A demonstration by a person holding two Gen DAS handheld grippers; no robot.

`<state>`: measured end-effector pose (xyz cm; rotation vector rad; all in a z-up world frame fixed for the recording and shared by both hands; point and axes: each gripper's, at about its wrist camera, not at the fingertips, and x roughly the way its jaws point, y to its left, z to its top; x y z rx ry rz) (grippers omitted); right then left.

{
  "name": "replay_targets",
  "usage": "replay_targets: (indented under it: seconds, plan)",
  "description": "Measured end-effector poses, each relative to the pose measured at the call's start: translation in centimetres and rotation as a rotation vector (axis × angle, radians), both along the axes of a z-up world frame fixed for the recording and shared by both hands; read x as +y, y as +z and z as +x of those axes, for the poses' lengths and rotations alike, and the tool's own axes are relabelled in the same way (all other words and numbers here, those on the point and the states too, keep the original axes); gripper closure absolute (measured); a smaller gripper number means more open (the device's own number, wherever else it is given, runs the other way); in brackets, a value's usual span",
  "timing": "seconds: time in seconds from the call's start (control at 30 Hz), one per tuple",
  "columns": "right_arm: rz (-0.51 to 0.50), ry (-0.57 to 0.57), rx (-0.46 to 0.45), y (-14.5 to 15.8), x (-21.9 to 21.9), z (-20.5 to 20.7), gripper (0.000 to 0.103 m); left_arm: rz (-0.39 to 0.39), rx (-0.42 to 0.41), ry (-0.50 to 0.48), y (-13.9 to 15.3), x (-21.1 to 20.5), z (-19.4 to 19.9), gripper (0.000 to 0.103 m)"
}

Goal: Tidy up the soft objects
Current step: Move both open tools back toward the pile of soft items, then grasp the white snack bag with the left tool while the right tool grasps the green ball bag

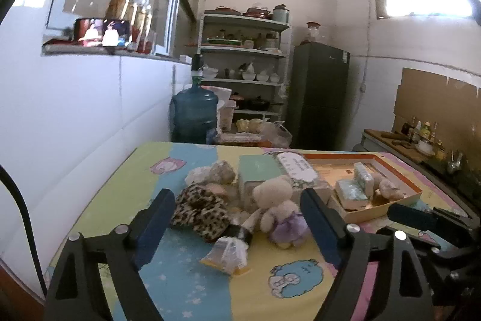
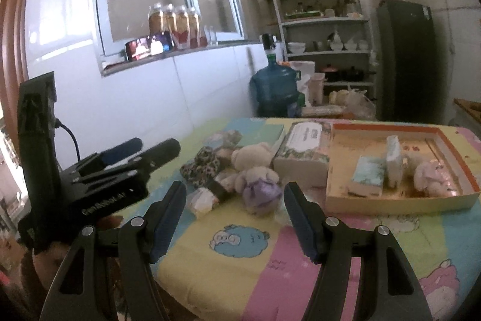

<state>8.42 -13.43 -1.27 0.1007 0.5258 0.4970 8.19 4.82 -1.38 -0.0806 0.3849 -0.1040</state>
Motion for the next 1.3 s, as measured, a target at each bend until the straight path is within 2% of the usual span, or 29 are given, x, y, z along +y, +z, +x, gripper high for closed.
replay_targets:
  seconds: [0.27,0.6,0.87,1.0,1.3]
  plan:
    - [-0.024,-0.017,0.052,-2.1,0.4,0.9,0.034,-0.016,0.037,0.013,-1.9,2.2,0.1,0.018]
    - [-0.031,-0.042,0.115,-4.4,0.2,2.9,0.034,-0.038,0.111,-0.050,-4.6,3.0,1.4,0.018]
    - [-0.018,-0.054,0.141,-5.3,-0.3,3.9,0.034,-0.016,0.251,-0.123,-7.2,1.6,5.2,0.018]
    - [-0.010,-0.062,0.149,-5.6,-0.8,4.3,0.034,0.007,0.302,-0.113,-8.1,1.2,6.9,0.018]
    - [0.000,-0.078,0.175,-6.5,-1.6,5.4,0.034,-0.008,0.396,-0.111,-9.6,1.1,9.3,0.020]
